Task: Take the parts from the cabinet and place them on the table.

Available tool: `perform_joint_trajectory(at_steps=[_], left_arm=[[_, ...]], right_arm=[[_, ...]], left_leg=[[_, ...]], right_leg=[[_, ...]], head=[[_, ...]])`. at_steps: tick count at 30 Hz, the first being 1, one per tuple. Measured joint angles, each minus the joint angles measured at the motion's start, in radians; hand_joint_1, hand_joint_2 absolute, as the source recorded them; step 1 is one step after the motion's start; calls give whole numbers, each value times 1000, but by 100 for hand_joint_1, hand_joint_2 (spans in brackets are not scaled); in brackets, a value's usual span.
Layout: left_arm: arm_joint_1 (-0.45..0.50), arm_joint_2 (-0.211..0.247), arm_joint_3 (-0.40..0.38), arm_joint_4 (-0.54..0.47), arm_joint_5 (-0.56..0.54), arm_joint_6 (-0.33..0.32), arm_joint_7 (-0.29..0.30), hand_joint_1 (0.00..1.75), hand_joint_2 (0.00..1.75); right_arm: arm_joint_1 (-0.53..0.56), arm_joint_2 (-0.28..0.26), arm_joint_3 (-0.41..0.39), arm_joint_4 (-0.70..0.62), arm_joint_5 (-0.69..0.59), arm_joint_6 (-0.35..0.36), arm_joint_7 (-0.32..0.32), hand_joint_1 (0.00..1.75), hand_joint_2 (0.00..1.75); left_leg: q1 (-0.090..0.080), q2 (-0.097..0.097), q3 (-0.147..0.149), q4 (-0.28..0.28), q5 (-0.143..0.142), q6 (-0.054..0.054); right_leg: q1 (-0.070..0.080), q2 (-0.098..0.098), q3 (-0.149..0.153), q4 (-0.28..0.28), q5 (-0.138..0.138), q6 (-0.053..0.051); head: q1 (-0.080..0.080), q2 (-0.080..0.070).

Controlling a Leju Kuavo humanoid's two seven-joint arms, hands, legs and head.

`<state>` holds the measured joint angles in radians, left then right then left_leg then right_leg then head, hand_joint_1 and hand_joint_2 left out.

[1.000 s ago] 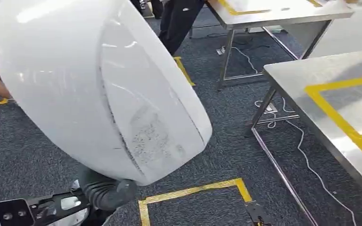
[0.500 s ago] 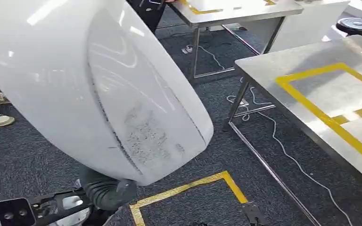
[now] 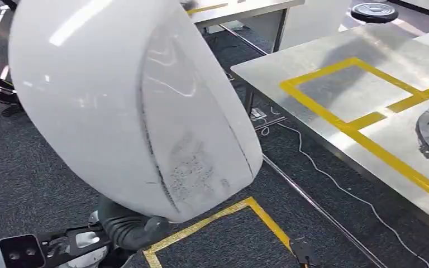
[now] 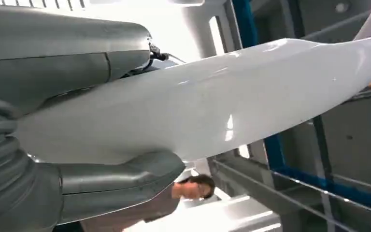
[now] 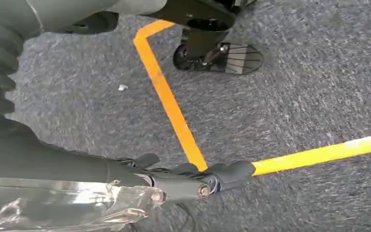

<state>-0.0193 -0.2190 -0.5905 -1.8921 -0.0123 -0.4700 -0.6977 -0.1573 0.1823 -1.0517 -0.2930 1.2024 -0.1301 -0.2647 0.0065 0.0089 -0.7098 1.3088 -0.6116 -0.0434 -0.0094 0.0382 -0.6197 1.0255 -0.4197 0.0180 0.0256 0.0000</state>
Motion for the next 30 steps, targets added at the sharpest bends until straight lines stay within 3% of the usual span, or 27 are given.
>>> perform_joint_trajectory(at_steps=[4,5,6,7,9,10,11,12,13,15,16,17,18,19,20,21,22,25,26,27,28,30], left_arm=[[0,0,0,0,0,0,0,175,175],[0,0,0,2,7,2,0,175,175],[0,0,0,4,26,4,0,175,175],[0,-3,2,5,34,3,0,175,175],[-1,-3,2,5,33,1,0,175,175],[-1,-4,2,5,32,1,0,175,175],[-2,-6,2,5,31,1,0,175,175],[-2,-6,2,5,25,1,0,175,175],[-2,-6,2,5,22,1,0,175,175],[-2,-5,2,5,20,1,0,175,175],[-2,-5,2,5,20,1,0,175,175],[-2,-5,1,5,17,1,0,175,175],[-2,-5,1,5,16,3,0,175,175],[-2,-5,0,5,20,5,0,175,175],[-2,-5,0,5,21,6,0,175,175],[-2,-5,0,5,22,7,0,175,175],[-2,-5,0,5,22,8,0,175,175],[-3,-5,-3,5,15,12,0,175,175],[-3,-4,-3,3,15,13,0,175,175],[-3,-3,-4,2,14,13,0,175,175],[-3,-2,-4,2,14,15,0,175,175],[-3,-1,-4,2,13,17,0,175,175]], right_arm=[[1,0,0,0,0,-1,0,0,175],[3,0,0,0,0,-3,2,0,175],[3,0,0,0,-1,-7,6,0,175],[1,-2,0,0,-4,-6,5,0,175],[9,-4,0,0,-6,-6,3,0,175],[13,-5,0,0,-6,-6,3,0,175],[15,-6,0,0,-7,-6,3,0,175],[14,-6,0,0,-7,-6,4,0,175],[10,-6,1,0,-6,-6,4,0,175],[4,-6,1,0,-6,-6,5,0,175],[5,-6,1,0,-6,-6,5,0,175],[8,-6,1,0,-6,-6,6,0,175],[10,-7,1,0,-7,-8,6,0,175],[11,-8,1,0,-8,-8,6,0,175],[11,-9,1,0,-10,-9,6,0,175],[8,-9,1,0,-10,-10,5,0,175],[7,-9,1,0,-10,-10,4,0,175],[9,-13,1,0,-10,-11,4,0,175],[11,-13,1,0,-10,-11,4,0,175],[11,-13,1,0,-10,-11,4,0,175],[10,-13,1,0,-10,-10,4,0,175],[9,-13,1,0,-10,-10,4,0,175]], left_leg=[[0,0,-5,5,3,0],[0,0,-7,-3,23,1],[8,-48,104,-244,167,3],[15,-91,120,-291,158,9],[7,-80,120,-292,157,23],[11,-67,122,-296,162,31],[12,-52,124,-298,163,38],[11,-44,126,-298,162,43],[7,-30,126,-298,161,47],[1,-1,126,-298,159,51],[-1,12,127,-298,158,52],[-2,23,129,-298,156,53],[-2,32,131,-297,154,51],[-2,43,136,-297,151,48],[-2,51,141,-297,147,45],[-8,57,144,-296,144,39],[-12,64,145,-295,141,34],[-9,90,151,-303,141,18],[-4,77,151,-300,134,10],[-3,36,140,-271,113,5],[-3,12,106,-201,73,3],[-3,0,23,-41,6,-1]], right_leg=[[0,4,0,0,0,0],[0,15,1,0,0,0],[-6,62,3,1,2,9],[-2,82,-11,10,1,22],[-10,97,-14,-1,6,37],[-11,106,-21,-3,7,43],[-8,76,-22,11,0,44],[-2,21,-43,53,-30,46],[-2,-5,-77,125,-70,48],[-2,-27,-151,276,-133,49],[-2,-30,-166,309,-137,49],[-2,-31,-155,291,-118,48],[-2,-32,-124,234,-84,46],[-1,-41,-73,145,-42,43],[1,-71,-22,57,-10,40],[11,-119,-1,14,-19,36],[9,-100,5,12,-11,28],[14,-69,-4,9,-8,12],[5,-57,1,2,-3,5],[3,-46,2,1,-2,3],[1,-36,1,1,-1,-1],[1,-14,1,1,-2,-4]], head=[[0,0],[0,0],[0,0],[-2,0],[-4,0],[-5,0],[-3,0],[7,0],[8,0],[8,0],[7,0],[7,0],[8,0],[7,0],[8,0],[8,0],[4,0],[6,0],[6,0],[3,0],[2,0],[1,0]])
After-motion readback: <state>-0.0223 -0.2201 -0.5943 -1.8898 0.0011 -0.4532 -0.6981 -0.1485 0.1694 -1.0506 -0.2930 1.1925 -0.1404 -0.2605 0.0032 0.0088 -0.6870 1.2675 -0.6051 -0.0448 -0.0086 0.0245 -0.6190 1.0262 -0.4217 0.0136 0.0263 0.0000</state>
